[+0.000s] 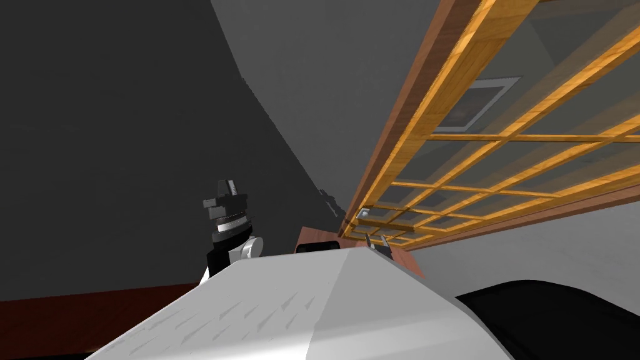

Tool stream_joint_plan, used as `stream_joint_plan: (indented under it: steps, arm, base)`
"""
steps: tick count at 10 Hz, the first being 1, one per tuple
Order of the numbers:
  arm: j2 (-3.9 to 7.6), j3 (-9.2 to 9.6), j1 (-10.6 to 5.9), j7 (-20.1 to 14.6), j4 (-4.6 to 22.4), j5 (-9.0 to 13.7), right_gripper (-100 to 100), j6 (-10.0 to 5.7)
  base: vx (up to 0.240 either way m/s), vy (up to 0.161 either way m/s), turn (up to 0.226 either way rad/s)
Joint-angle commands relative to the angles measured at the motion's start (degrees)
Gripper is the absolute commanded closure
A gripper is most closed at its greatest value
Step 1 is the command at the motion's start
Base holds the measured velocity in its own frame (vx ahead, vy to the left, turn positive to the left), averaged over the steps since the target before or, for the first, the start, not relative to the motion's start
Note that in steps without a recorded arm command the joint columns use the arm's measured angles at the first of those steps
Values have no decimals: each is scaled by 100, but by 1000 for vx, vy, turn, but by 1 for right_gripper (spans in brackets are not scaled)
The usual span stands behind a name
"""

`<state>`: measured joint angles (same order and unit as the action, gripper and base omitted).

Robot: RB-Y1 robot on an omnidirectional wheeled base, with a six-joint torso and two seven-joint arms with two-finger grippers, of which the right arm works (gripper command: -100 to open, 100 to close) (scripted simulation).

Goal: Pull the door open

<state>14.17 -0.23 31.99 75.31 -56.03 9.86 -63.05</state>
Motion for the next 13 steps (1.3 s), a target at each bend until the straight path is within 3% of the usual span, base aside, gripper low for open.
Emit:
stream_joint_plan:
  steps: [1, 3, 4, 9, 10, 11, 13]
  arm:
    - [6, 13, 31, 179, 34, -74, -100, -73]
    - [4, 19, 60, 216, 21, -96, -100, -86]
    - [-19, -123, -103, 276, 43, -27, -100, 96]
    - [-85, -541, -595, 384, 114, 189, -100, 652]
    - [-76, -491, -568, 367, 161, 163, -100, 559]
    - [-76, -491, -568, 367, 161, 163, 100, 559]
    - [-76, -491, -568, 367, 161, 163, 100, 559]
  base:
    - [29, 20, -70]
    - [16, 13, -45]
    - [58, -13, 212]
    - [118, -44, 200]
    - [46, -13, 30]
    - [-4, 0, -33]
    - [-16, 4, 3]
